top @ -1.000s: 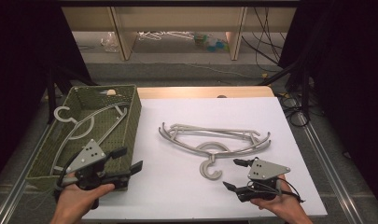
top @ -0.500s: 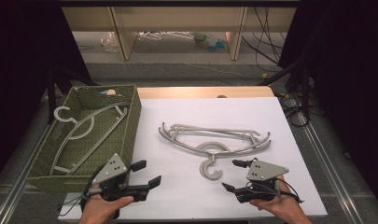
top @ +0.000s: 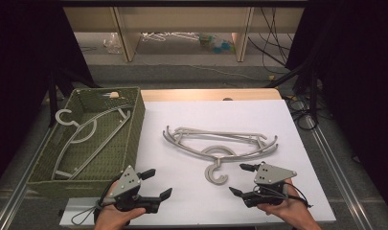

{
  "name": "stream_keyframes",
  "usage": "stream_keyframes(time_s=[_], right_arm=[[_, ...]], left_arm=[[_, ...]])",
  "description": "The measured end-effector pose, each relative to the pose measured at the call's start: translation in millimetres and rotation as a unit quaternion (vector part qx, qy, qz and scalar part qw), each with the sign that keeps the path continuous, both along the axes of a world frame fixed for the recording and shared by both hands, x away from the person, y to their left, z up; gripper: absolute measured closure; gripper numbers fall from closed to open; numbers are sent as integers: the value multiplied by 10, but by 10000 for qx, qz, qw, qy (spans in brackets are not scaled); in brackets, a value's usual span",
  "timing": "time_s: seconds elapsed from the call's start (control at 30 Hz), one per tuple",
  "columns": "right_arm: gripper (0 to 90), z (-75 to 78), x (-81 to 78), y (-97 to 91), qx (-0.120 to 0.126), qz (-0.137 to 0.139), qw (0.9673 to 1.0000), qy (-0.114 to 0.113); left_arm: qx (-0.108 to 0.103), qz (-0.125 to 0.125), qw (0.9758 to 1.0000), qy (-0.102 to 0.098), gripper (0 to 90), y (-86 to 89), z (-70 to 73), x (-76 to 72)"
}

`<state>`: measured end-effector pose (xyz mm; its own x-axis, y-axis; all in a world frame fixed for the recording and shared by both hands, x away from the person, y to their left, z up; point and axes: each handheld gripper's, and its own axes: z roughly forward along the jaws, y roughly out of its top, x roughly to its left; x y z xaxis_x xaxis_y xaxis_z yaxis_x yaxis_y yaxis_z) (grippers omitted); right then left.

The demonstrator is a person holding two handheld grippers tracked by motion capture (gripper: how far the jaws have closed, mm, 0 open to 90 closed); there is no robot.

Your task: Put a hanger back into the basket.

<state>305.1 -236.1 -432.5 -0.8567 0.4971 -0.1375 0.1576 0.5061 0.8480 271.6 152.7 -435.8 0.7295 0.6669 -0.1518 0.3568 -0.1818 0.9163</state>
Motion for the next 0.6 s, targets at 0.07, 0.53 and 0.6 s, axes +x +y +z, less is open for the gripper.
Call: stream_keyframes(time_s=[0.07,0.53,0.6], right_arm=[[217,-20,41,-23,-33,-38,10000,23],[231,-115,583,-5,-1177,-231,9924,-265],[269,-163,755,19,-1417,-259,9894,-197]], left_arm=[[27,-39,10000,-4,167,-3,-22,8],[148,-154,9997,89,160,-9,-79,6],[144,-150,9997,90,160,-6,-77,7]])
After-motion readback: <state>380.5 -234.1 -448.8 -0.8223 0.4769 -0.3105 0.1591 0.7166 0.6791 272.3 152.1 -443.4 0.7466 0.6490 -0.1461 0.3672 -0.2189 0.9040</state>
